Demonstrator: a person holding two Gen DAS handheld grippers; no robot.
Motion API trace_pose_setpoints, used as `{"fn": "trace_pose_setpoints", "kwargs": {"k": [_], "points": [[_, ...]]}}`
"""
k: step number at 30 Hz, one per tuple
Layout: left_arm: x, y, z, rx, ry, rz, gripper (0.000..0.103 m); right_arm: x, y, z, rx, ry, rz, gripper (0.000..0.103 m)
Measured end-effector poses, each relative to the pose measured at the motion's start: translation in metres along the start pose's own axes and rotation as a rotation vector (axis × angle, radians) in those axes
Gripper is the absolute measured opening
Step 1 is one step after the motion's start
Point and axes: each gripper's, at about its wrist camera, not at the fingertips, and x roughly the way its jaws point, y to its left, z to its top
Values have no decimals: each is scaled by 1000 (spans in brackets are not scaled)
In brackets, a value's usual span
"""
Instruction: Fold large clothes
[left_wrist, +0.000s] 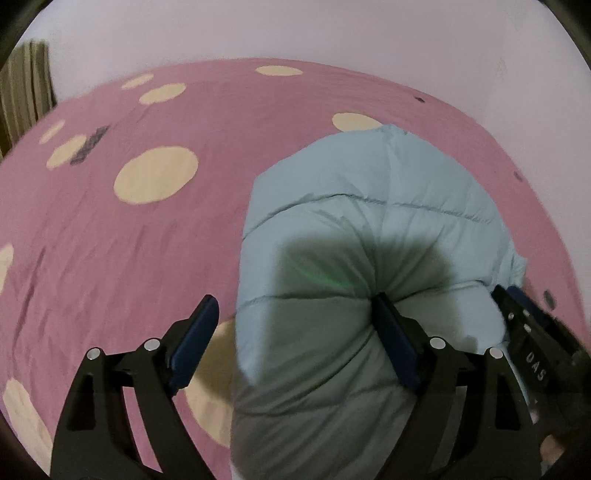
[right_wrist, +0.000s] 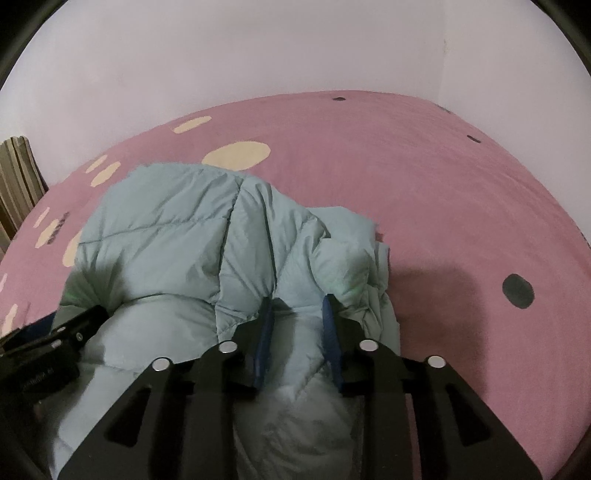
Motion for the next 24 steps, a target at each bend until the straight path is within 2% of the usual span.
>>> {"fn": "trace_pose_setpoints", "kwargs": {"k": [2,4,7,11,14,18,24], "points": [[-7,10,3,-54,13,-27,85,-11,-3,3,25,-17,24,53],[-15,20,3,-105,10,-48,85,-28,-9,7,51,-56,37,62],[-28,37,2,-183,-2,-76,85,-46,-22,13,111,-85,80,64],[-44,69,-5,-374,-21,-143,85,-60,-45,15,230,-101,144,67],[-46,83,-14,-478,-3,-190,85,-60,-63,9,341,-84,205,69],[-40,82,-24,-511,26,-226,85,-49,-73,-3,417,-39,241,70],[-25,78,-33,-495,49,-257,85,-27,-78,-26,495,32,292,70]]}}
